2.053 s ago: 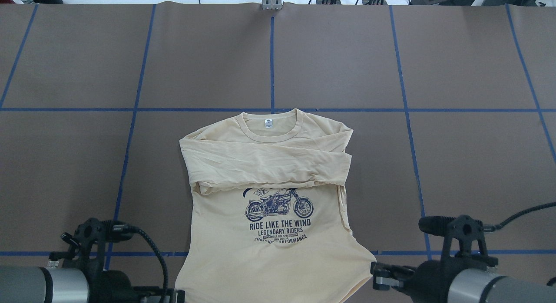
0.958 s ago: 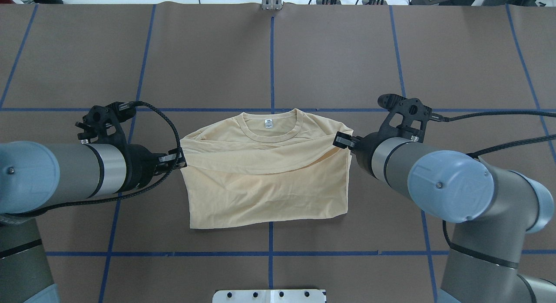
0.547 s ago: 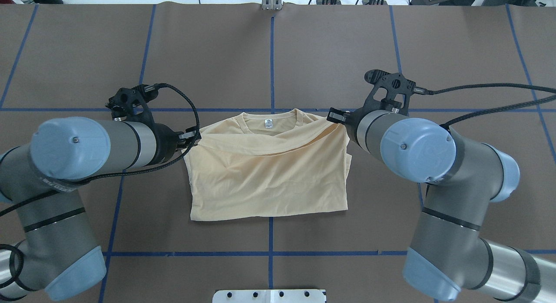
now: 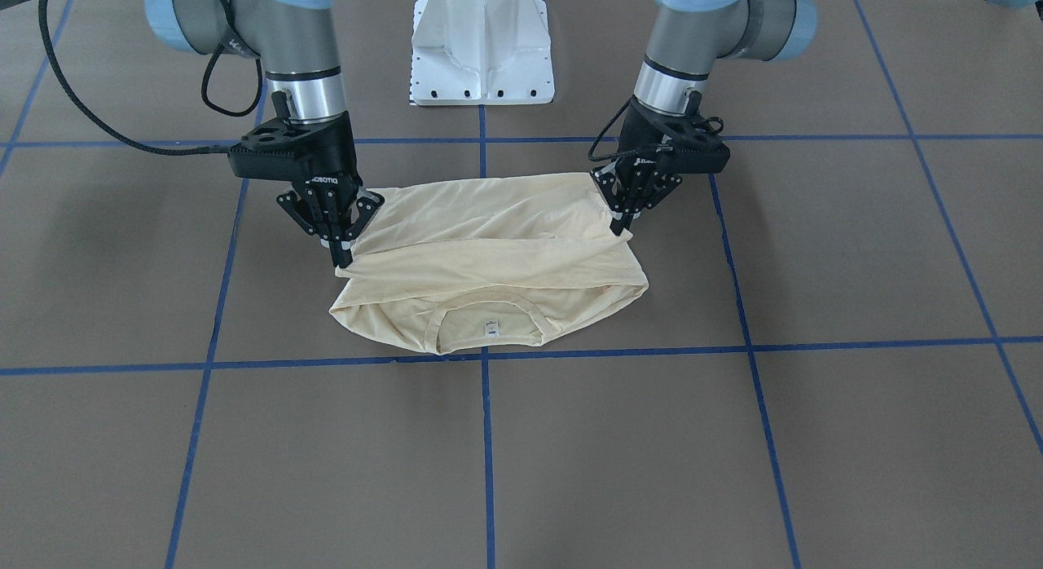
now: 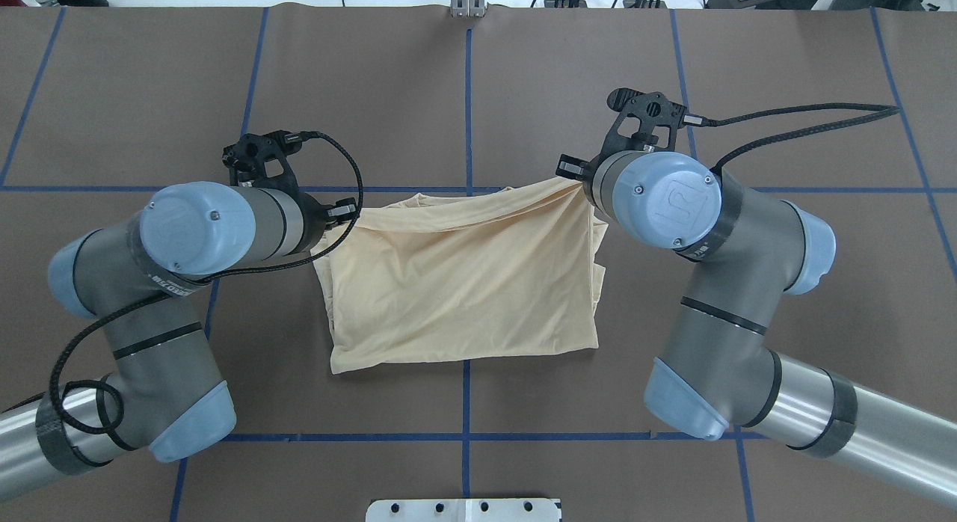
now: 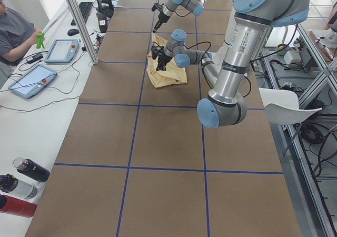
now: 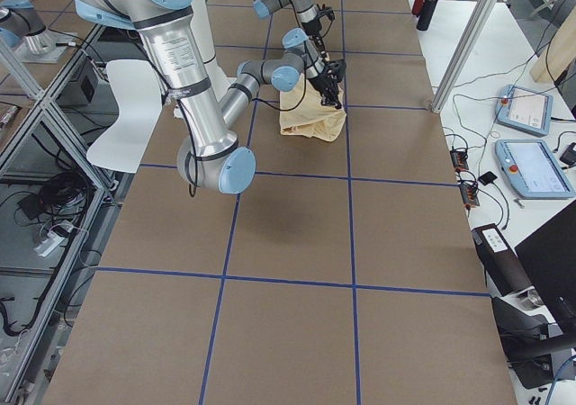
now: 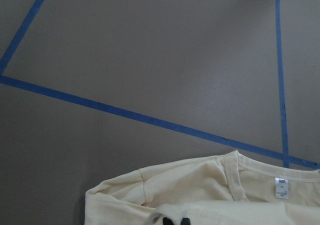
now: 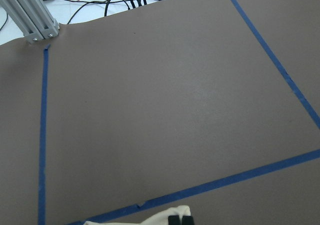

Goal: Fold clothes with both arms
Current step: 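Lay the hem over the collar edge with both grippers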

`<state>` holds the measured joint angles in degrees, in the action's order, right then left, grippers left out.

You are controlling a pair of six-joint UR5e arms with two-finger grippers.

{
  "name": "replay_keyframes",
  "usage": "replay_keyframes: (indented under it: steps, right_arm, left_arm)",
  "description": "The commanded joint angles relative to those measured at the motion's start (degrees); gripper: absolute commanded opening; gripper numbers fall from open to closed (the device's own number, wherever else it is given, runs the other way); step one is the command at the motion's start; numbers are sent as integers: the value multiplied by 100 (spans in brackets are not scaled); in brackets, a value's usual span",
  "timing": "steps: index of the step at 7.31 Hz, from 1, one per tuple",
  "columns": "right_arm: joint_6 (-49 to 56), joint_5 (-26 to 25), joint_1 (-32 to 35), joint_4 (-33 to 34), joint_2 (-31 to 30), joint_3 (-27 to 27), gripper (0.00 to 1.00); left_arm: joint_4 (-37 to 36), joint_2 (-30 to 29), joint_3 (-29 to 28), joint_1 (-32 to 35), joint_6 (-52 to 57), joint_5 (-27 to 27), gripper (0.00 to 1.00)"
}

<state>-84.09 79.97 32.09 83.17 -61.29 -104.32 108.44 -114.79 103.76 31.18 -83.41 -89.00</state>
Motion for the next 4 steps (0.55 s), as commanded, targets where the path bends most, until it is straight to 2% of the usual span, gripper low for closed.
replay_keyframes:
  steps: [1,4]
  right_arm:
    - [24,27,8,-11,134,437,0]
    - [41,62,8,-20,451,921,0]
  left_arm:
    - [212,-88,-347,80,472,32,0]
    - [222,-88,-383,212,711,-21,0]
